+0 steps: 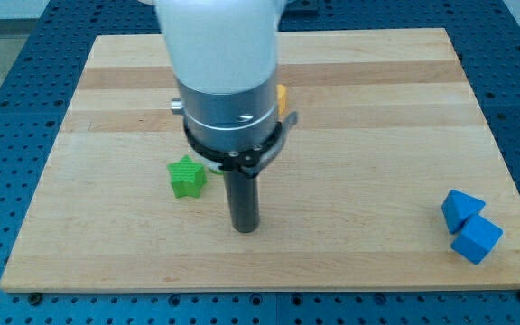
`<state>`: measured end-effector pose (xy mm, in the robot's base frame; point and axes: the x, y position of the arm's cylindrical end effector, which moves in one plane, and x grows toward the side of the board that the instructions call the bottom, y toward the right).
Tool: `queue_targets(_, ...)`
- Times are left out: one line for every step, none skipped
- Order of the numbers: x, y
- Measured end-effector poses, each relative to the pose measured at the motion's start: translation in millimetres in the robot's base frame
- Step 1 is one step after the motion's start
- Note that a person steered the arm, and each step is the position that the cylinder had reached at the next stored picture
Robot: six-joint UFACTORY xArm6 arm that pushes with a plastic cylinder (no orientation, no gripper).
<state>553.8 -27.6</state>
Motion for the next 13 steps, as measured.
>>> queue_targets(-27, 1)
queue_targets(-27, -6)
queue_targets(-24, -16)
queue_targets(-21, -36)
queue_targets(-20, -42)
queue_targets(-20, -42)
queue_targets(-26, -34)
queue_targets(-29, -30)
queue_targets(-34, -30)
queue_targets(-43, -33)
queue_targets(-43, -45)
queue_targets(-43, -59)
queue_targets(-43, -77)
